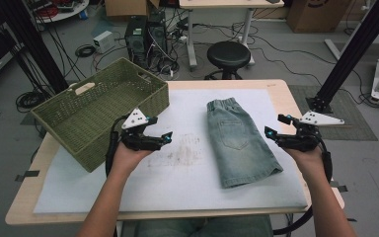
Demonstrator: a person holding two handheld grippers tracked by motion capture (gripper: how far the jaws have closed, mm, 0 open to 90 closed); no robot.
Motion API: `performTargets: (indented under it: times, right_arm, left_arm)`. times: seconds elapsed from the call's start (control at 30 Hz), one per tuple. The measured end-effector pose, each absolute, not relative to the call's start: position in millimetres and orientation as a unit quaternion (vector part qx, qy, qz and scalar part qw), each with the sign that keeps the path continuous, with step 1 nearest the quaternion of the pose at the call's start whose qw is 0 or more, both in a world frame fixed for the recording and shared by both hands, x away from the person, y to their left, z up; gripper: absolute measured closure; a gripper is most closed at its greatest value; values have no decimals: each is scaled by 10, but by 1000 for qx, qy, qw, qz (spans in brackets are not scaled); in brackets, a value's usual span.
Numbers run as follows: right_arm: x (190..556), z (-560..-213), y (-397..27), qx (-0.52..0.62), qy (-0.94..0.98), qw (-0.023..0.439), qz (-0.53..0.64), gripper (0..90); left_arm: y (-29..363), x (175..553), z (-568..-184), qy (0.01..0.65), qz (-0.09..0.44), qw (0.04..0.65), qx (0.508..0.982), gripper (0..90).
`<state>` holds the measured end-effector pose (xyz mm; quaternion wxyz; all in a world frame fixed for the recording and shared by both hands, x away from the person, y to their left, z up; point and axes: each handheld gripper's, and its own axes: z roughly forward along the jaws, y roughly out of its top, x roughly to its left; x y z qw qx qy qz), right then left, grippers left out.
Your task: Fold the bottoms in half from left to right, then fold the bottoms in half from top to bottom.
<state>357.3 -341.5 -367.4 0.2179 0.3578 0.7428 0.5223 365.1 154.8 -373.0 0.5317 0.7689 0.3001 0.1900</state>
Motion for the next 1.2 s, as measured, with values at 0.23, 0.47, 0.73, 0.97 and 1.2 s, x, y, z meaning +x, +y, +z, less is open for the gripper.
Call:
performTargets:
  times: [0.23, 0.47, 0.73, 0.97, 1.2]
  right_arm:
    - [3570, -3723, -3457, 355, 748, 207, 521, 208]
    - [3591, -3741, -3455, 355, 750, 203, 519, 207]
    - [3596, -3751, -3464, 359, 752, 200, 515, 208]
    - [3641, -3849, -3436, 370, 763, 199, 491, 208]
    - [3816, -3993, -3355, 372, 789, 183, 452, 210]
  left_arm:
    - [1588, 3667, -3711, 294, 186, 537, 769, 201]
    - [1568, 3676, -3720, 292, 182, 534, 773, 201]
    - [1504, 3660, -3751, 293, 180, 530, 775, 201]
    - [1344, 3711, -3871, 295, 154, 527, 782, 201]
    - [841, 3905, -4001, 298, 113, 520, 792, 197]
